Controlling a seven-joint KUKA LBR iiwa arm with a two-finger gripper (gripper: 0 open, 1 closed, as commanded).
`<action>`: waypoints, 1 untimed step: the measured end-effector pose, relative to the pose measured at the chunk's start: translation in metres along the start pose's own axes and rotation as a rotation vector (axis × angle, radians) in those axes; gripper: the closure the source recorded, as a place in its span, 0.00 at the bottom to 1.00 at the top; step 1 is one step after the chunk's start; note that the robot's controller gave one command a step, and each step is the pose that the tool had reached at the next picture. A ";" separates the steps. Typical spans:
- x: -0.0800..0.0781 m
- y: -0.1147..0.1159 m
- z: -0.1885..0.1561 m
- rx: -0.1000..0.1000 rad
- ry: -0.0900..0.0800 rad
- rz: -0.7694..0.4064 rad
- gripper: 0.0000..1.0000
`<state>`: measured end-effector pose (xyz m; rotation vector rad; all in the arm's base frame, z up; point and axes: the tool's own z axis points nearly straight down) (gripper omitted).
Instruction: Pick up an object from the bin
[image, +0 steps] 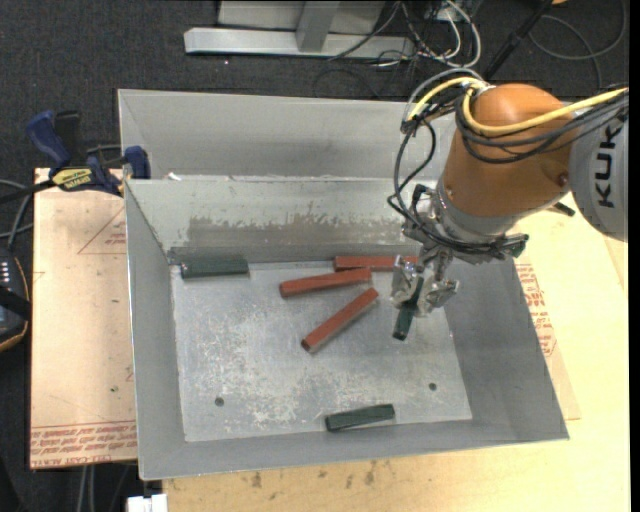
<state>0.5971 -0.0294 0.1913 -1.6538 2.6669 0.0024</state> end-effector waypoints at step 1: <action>0.009 -0.030 -0.100 0.002 -0.001 -0.369 1.00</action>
Offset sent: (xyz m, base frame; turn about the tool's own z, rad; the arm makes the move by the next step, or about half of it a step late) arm 0.0000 0.0000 0.0000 0.0000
